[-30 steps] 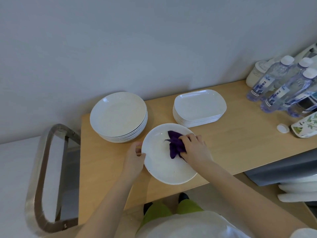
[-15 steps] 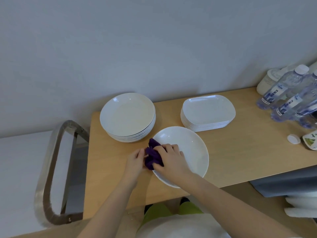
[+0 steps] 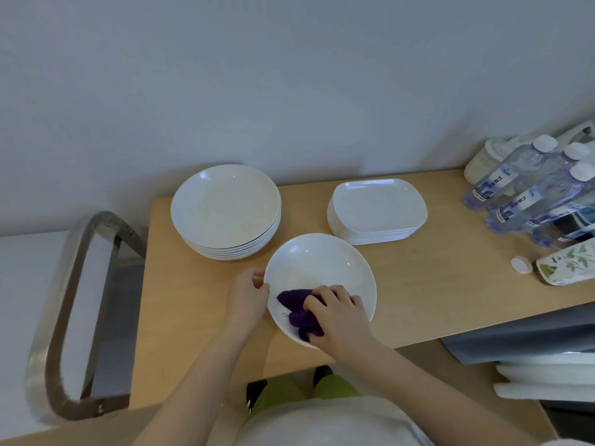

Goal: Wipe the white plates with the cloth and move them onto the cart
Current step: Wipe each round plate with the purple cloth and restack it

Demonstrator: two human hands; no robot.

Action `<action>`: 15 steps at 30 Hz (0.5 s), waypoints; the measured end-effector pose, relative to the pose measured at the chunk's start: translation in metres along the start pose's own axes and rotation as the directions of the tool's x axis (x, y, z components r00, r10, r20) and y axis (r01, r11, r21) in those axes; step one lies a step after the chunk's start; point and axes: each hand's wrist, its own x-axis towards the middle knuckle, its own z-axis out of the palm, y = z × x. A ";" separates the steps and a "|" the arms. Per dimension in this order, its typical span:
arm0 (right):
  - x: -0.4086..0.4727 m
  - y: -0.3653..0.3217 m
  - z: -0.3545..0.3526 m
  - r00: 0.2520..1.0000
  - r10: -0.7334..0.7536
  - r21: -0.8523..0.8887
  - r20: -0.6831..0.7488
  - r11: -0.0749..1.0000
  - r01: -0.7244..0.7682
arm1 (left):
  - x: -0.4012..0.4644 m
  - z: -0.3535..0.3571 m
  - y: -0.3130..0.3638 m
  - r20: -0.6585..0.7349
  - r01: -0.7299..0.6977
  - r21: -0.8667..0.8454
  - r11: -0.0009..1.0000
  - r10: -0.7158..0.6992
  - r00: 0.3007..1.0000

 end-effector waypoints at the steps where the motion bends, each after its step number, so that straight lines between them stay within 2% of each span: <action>1: -0.002 0.008 -0.001 1.000 -0.001 -0.037 0.009 0.999 0.001 | -0.001 0.000 0.000 -0.002 0.003 -0.003 1.000 -0.003 1.000; 4: -0.005 0.031 -0.006 0.999 0.040 -0.121 0.001 0.992 -0.040 | -0.002 0.001 0.002 -0.012 0.012 0.011 1.000 -0.012 1.000; 9: 0.009 0.045 -0.032 0.982 0.137 -0.247 -0.132 0.955 -0.166 | -0.001 -0.002 0.002 0.008 0.014 0.031 0.999 -0.014 1.000; 13: 0.021 0.060 -0.052 0.894 0.287 -0.042 -0.345 0.946 -0.320 | 0.000 -0.007 0.000 0.027 0.024 0.007 1.000 -0.025 0.999; 15: 0.021 0.069 -0.060 0.847 0.374 0.087 -0.377 0.925 -0.369 | -0.001 -0.008 -0.002 0.024 0.032 -0.005 0.999 -0.032 0.999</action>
